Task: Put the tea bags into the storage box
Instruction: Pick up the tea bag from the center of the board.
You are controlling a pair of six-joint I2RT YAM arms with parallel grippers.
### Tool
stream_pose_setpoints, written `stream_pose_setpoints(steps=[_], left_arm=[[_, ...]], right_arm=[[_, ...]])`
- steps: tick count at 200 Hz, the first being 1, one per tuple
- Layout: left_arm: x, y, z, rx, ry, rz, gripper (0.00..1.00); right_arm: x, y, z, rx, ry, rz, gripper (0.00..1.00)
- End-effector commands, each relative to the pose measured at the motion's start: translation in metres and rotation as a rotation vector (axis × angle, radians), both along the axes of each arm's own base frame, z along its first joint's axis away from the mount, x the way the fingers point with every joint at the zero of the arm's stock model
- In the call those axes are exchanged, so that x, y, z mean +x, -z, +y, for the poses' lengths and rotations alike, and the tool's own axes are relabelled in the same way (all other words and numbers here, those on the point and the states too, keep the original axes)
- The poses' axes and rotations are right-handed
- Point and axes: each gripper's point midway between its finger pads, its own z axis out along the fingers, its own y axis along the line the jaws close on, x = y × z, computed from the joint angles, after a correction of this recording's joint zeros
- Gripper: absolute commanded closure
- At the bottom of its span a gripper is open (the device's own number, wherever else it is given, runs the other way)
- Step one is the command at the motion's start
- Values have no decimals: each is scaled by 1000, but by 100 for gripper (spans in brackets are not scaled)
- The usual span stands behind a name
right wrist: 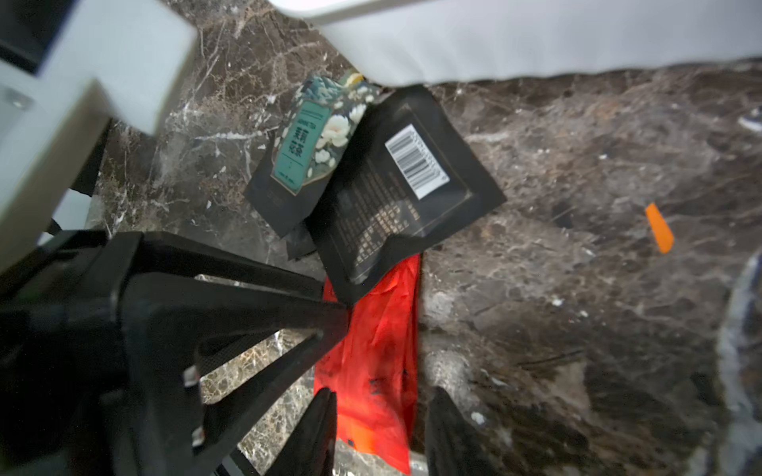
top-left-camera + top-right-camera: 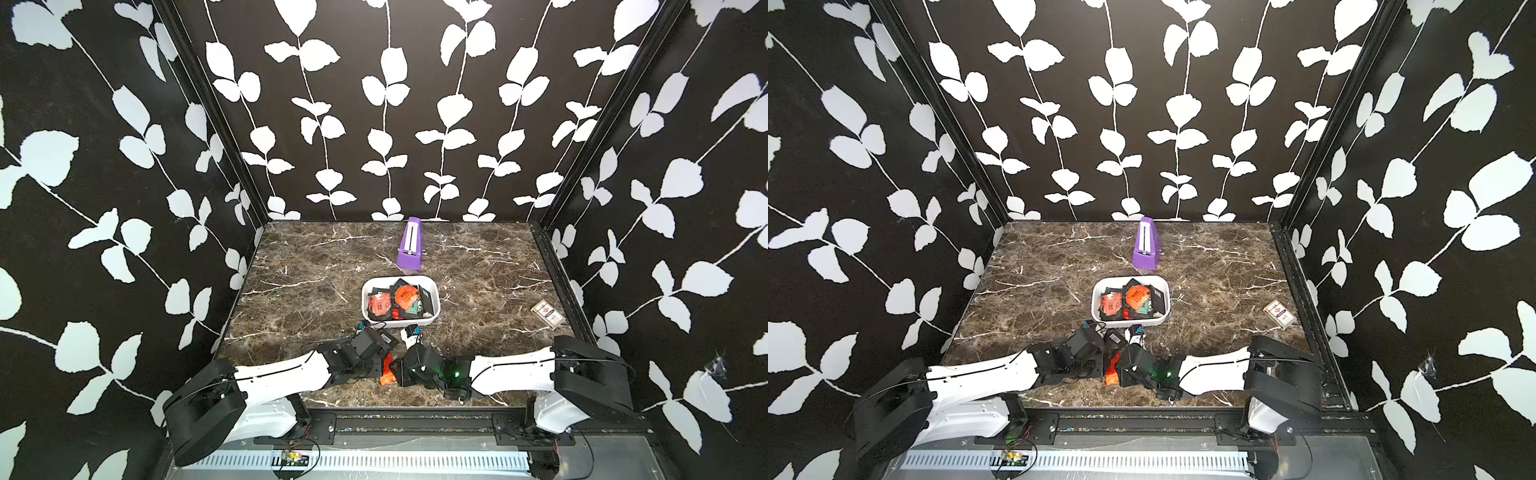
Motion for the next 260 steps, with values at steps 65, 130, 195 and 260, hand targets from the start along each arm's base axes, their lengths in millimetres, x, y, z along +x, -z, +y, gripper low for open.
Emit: stream_pose_setpoints(steps=[65,130,195,260], left_arm=[[-9,15,9,30,-12,29,75],[-11,23,9,37,-16,47,81],[-13,22,3,-18,-31,51,83],[4,-16,20,67,-39,-76,73]], right_arm=[[1,12,17,30,29,38,66],[2,15,23,60,38,48,74],[3,13,26,74,41,49,100],[8,-6,2,-2,66,-11,100]])
